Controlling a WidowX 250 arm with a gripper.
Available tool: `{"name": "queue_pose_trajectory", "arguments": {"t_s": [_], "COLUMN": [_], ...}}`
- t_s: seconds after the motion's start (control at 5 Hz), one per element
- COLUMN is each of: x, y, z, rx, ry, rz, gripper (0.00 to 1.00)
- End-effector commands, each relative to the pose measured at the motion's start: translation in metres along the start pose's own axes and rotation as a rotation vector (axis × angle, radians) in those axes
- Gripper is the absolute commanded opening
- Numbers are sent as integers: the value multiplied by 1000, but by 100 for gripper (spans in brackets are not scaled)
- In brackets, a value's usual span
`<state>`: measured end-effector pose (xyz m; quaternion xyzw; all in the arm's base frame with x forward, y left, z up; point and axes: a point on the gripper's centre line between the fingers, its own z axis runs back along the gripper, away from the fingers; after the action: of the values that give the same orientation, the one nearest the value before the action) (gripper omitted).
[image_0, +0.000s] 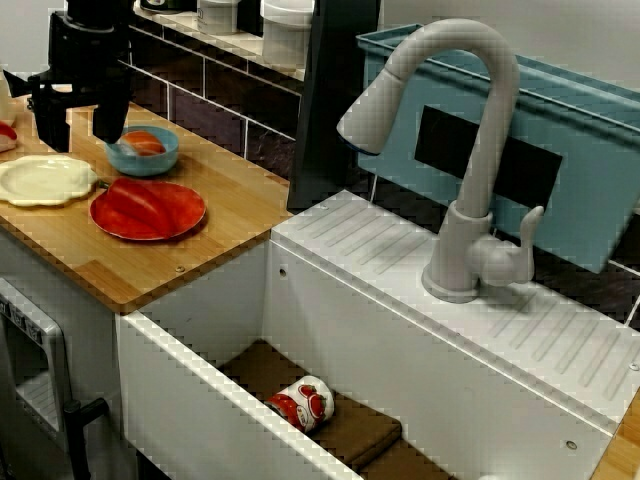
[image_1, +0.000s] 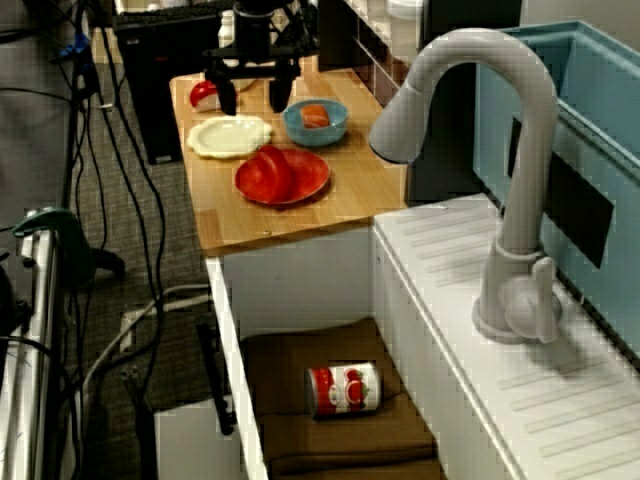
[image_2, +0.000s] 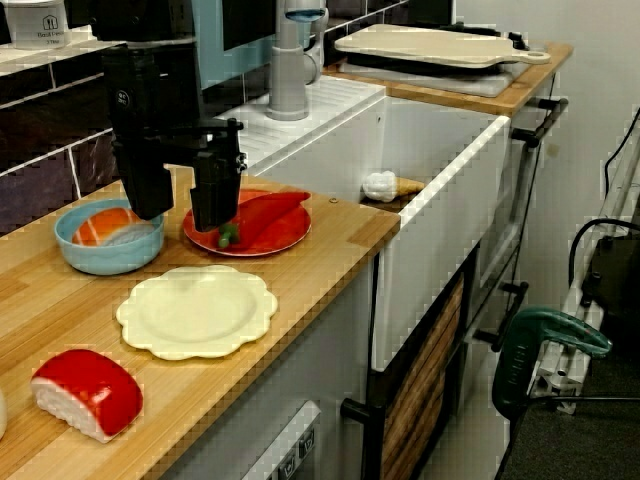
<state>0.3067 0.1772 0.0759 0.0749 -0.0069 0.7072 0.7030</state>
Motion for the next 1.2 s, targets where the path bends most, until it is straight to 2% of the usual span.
{"name": "queue_pose_trajectory", "arguments": {"t_s": [0.0,0.2,1.0], "x": [8,6,6], "y": [0,-7,-23], "z": [25,19,4], "rx": [-96,-101,-90], "ry": [-43,-59,-70], "rz": [51,60,98], "gripper": [100,100,100]}}
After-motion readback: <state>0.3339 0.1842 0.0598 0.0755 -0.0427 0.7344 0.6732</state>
